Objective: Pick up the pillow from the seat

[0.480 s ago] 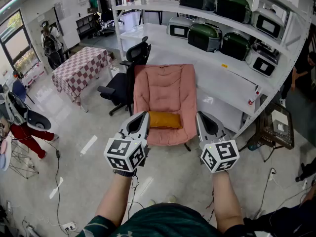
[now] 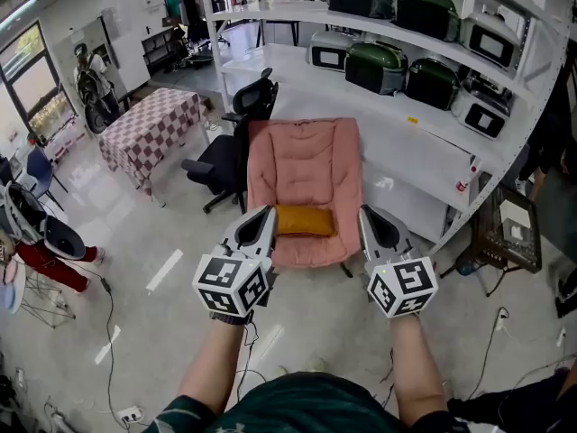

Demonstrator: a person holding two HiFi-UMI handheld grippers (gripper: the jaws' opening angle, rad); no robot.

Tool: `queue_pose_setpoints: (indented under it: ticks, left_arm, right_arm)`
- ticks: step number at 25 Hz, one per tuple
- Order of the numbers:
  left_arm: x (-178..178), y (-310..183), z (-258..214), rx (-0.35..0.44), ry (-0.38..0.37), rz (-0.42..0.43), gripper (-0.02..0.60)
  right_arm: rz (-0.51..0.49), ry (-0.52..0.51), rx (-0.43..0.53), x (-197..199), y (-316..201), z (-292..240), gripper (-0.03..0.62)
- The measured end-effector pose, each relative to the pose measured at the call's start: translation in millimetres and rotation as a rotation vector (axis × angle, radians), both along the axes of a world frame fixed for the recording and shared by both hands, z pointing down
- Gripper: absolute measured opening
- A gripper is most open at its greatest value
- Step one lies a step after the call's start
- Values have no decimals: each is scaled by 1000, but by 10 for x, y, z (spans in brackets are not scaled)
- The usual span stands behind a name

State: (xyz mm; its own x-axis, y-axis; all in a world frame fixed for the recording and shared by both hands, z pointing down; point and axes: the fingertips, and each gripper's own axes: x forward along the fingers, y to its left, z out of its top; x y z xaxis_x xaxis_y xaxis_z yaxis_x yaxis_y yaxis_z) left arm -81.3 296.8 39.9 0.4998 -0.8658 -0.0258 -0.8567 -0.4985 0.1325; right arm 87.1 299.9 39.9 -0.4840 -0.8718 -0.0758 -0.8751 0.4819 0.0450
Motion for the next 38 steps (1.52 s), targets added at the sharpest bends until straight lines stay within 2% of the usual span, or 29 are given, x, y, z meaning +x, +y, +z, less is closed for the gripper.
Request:
queue_pose_setpoints:
  ticks: [9,18,26,32,38]
  left_arm:
    - [13,-18,-23,1,18,-21,5]
    - [94,-51,-17,14,15,-65,5]
    - [197,-169,-26,16,27,-112,5]
    - [109,-290,-27,6,15,-142,5]
    - [75,-557,195,-15,37,-116,5]
  right_arm:
    - [-18,-68,3,117,-24,-24,3]
    - [-79,-64,16,155,-112,24,3]
    - [-101,-84,18,405,-289,20,3]
    - [-111,-111,1,446,-453,59,3]
    - [-113,-101,-32,340,-696,258,3]
